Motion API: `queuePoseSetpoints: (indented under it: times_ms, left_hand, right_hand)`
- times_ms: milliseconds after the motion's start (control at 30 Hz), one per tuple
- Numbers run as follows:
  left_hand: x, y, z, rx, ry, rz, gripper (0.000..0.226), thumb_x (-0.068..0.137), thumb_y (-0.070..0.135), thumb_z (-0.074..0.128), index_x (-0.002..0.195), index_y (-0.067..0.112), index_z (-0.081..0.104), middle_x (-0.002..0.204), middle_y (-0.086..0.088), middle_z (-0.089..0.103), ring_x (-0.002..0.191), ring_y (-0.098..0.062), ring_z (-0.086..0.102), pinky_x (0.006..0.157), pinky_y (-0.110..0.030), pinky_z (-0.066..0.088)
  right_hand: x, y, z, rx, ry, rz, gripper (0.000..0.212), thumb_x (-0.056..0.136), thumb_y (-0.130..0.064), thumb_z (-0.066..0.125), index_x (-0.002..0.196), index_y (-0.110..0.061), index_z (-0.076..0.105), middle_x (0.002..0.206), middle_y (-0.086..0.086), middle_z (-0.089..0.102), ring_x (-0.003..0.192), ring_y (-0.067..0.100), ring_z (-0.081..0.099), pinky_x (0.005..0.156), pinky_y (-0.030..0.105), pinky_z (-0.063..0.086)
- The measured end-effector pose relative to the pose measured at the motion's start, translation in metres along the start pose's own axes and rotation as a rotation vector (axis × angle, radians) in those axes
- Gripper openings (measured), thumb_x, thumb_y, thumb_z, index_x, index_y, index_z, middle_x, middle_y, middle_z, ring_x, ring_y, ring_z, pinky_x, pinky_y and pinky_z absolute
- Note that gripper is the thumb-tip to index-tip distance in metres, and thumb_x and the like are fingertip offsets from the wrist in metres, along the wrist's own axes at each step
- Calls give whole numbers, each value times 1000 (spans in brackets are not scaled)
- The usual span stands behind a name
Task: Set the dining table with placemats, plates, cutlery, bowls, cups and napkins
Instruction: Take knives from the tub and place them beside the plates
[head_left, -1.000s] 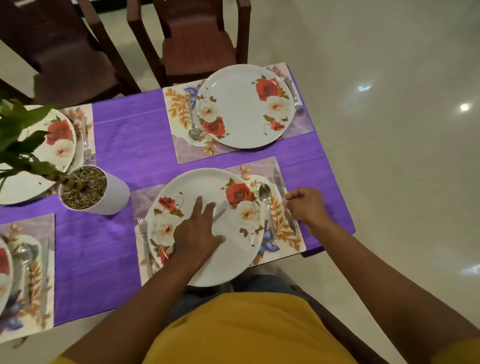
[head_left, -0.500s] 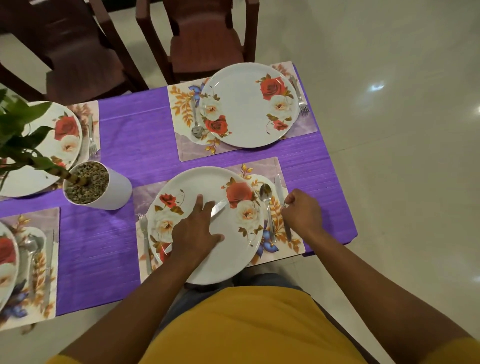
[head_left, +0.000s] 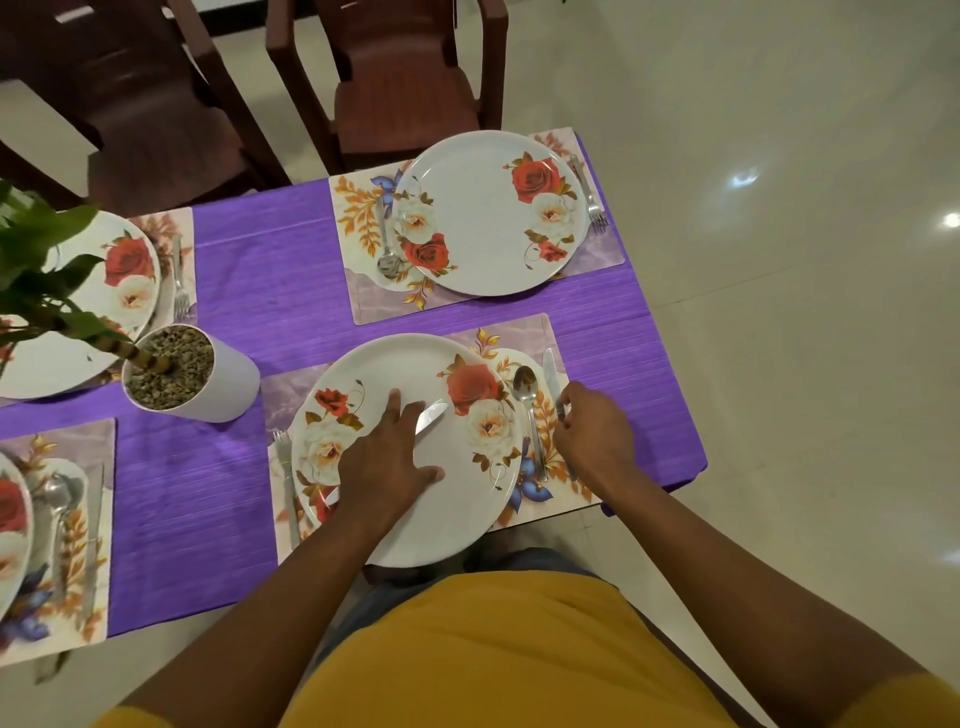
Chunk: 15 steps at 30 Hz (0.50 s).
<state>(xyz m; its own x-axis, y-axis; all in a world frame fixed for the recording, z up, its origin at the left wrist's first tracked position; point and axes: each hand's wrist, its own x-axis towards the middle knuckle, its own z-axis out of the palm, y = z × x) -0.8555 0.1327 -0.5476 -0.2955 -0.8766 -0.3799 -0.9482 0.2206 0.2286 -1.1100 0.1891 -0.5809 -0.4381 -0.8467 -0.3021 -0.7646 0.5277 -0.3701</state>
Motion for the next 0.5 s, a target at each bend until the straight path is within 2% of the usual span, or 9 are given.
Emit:
queuePoseSetpoints:
  times_ms: [200, 500]
  left_hand:
    - [-1, 2, -2, -12, 2, -10, 97, 82, 61, 79, 160, 36, 27, 174, 2, 13, 135, -26, 58, 100, -44, 56]
    - [-2, 2, -1, -19, 7, -15, 96, 82, 60, 79, 159, 37, 28, 174, 3, 14, 135, -26, 58, 100, -44, 56]
  right_hand:
    - [-3, -1, -1, 1, -15, -8, 23, 97, -22, 68, 117, -16, 59, 100, 4, 68, 80, 18, 64, 66, 30, 56]
    - [-7, 1, -1, -9, -44, 9, 27, 97, -24, 68, 121, -17, 57, 103, 4, 69, 82, 18, 65, 68, 29, 56]
